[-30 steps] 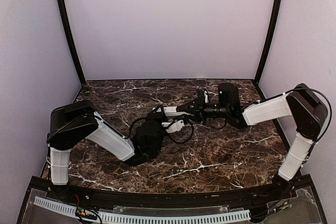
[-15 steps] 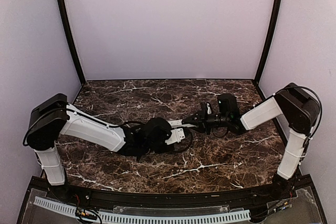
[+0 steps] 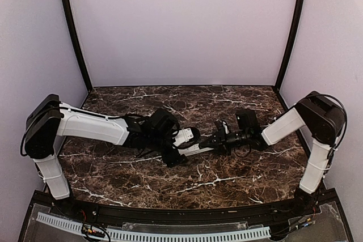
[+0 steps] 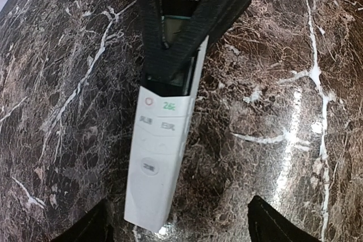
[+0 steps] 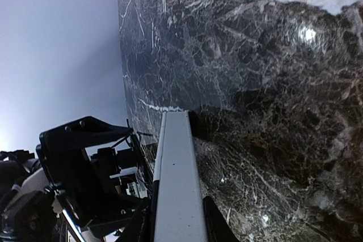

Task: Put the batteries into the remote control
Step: Pass from the right arm to the left

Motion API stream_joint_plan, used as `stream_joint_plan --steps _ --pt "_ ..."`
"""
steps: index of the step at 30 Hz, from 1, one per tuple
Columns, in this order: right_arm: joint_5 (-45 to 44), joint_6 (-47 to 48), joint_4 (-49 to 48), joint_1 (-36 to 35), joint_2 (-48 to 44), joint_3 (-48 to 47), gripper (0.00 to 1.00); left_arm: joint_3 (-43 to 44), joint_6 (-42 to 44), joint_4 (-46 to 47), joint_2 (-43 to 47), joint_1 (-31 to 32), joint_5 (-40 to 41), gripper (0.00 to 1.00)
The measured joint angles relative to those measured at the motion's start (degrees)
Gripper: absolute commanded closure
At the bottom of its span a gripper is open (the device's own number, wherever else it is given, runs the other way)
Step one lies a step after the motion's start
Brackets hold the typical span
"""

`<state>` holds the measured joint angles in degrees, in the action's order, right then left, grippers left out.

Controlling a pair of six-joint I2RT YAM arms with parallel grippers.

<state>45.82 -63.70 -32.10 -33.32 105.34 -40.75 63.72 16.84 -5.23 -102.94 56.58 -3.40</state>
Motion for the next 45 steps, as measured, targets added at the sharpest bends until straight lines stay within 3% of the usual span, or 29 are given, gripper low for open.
stream_joint_plan --steps 10,20,28,36,45 --pt "5.6 3.9 -0.9 0.0 0.0 2.8 1.00 2.4 -1.9 -1.8 -2.9 -0.4 -1.7 0.35" --pt "7.9 6.3 -2.5 0.0 1.7 3.2 1.00 2.8 -5.0 -1.0 -5.3 0.0 -4.3 0.59" --pt "9.3 7.1 -4.0 0.1 3.0 3.2 1.00 2.8 -6.4 0.5 -5.4 0.5 -5.3 0.63" --pt "10.1 8.1 -2.8 0.3 3.0 3.1 1.00 2.8 -5.4 0.5 -6.0 1.2 -5.8 0.78" --pt "10.1 9.0 -1.9 0.3 3.0 2.8 0.85 2.8 -5.3 0.5 -6.0 1.2 -6.0 0.90"
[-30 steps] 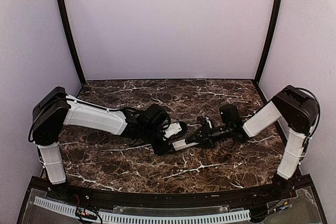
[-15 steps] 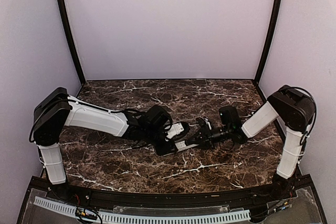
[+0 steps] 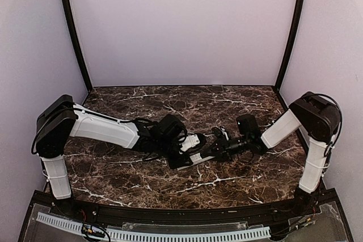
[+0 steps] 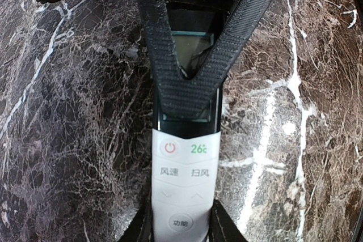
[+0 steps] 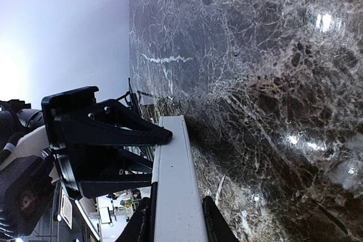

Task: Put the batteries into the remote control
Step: Pass from the right arm to the left

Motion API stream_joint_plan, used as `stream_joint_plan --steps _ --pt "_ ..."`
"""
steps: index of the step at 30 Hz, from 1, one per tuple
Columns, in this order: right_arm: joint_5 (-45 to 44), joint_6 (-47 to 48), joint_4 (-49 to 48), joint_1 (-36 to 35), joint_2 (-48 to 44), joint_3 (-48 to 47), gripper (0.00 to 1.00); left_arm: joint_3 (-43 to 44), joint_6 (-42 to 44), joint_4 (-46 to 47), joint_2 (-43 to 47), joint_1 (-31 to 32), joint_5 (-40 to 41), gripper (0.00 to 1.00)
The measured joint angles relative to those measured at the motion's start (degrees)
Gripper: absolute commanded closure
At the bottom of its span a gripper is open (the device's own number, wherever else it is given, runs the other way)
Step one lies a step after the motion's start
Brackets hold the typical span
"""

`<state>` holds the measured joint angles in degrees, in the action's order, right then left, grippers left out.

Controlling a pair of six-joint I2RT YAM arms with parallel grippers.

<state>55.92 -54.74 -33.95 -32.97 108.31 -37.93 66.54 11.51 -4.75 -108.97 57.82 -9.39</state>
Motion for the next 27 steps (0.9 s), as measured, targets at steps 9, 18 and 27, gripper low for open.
stream_joint_plan --steps 9,18,27 --pt "-3.0 2.4 6.5 0.0 -1.1 -1.1 0.64 0.6 -0.1 -0.1 -0.9 0.6 0.1 0.92" --pt "-6.7 4.8 13.3 -0.1 -2.3 -1.7 0.50 1.7 -0.2 -0.1 -2.3 1.2 0.1 0.92" --pt "-14.3 9.7 25.4 -0.1 -7.7 -5.0 0.17 2.6 -0.2 -1.2 -3.0 1.2 -0.1 0.92"
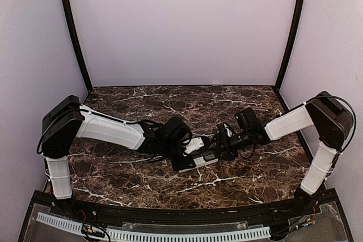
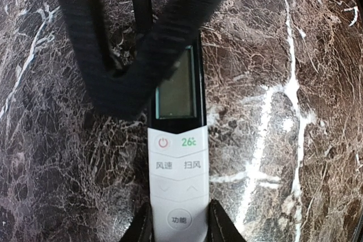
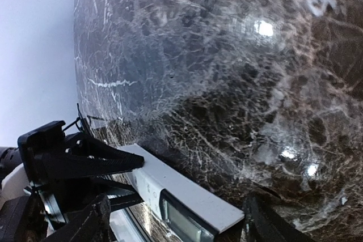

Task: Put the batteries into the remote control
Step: Pass from the right arm to the left, then place the remote control at the center of the board, then reset both arms

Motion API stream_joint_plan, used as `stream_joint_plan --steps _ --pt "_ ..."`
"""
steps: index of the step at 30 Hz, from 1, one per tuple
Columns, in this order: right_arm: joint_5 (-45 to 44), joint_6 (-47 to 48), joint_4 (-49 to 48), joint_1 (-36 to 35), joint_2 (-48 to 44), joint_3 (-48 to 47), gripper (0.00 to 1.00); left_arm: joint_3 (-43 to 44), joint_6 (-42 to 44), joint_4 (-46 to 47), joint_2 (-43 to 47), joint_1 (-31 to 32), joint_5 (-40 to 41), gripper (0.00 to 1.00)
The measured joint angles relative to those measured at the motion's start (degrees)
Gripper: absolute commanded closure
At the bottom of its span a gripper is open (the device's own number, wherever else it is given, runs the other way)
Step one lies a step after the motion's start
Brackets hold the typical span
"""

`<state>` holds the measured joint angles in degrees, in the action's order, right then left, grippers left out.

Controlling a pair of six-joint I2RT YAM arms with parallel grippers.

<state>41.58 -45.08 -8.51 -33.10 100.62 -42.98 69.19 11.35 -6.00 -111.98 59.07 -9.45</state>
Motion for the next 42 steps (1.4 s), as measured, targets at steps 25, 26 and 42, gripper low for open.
stream_joint_plan --steps 25,26,42 --pt "-26.1 9.7 29.9 0.2 -12.9 -5.4 0.01 1.6 2.9 -4.6 -1.8 2.1 2.9 0.12" --pt "-26.4 9.7 30.1 0.2 -13.3 -5.4 0.01 1.6 2.9 -4.6 -1.8 2.1 2.8 0.10" --pt "-32.9 13.7 31.6 10.2 -26.6 -4.1 0.01 -12.0 -10.9 7.3 18.9 -10.5 1.7 0.02"
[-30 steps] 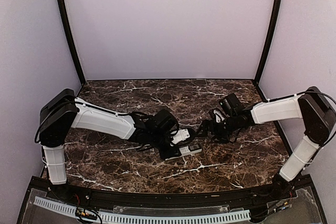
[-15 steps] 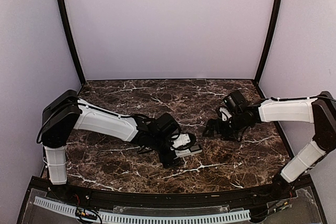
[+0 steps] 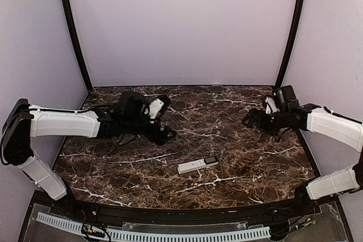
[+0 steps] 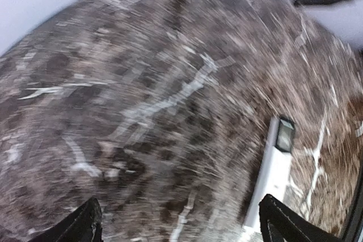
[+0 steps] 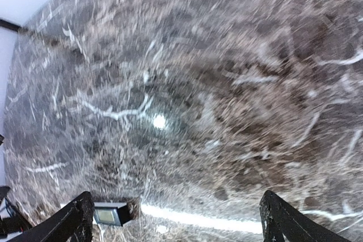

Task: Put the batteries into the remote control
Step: Reset both arms

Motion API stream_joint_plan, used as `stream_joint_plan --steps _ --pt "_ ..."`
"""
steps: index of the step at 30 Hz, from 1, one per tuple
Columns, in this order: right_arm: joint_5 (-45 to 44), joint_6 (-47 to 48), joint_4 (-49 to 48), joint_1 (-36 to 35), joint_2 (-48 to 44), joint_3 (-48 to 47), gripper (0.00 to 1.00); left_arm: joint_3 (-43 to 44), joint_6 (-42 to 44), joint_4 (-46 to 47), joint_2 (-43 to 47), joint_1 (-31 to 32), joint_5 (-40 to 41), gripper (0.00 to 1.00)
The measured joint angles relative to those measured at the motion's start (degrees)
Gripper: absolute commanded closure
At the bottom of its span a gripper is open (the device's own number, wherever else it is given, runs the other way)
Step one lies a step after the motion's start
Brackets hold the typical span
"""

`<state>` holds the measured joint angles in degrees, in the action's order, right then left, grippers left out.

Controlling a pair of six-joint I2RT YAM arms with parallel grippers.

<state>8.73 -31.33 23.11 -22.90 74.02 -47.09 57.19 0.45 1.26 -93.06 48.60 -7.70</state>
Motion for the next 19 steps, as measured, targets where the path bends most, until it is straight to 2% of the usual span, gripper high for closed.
stream_joint_plan --steps 5,9,14,19 --pt "1.6 1.6 -5.2 13.6 -13.1 6.5 0.01 -11.6 -12.5 8.7 17.6 -11.5 9.4 0.01" --pt "3.1 3.8 -7.6 20.8 -16.6 10.8 0.01 -19.1 -21.6 8.0 28.7 -17.0 23.3 0.01" --pt "2.8 4.7 -10.2 21.8 -18.4 14.3 0.01 -27.5 -32.5 2.6 40.2 -19.7 40.4 0.01" --pt "3.1 5.2 -15.3 21.8 -19.4 17.4 0.01 -33.9 -39.4 -2.0 48.4 -20.1 49.0 0.01"
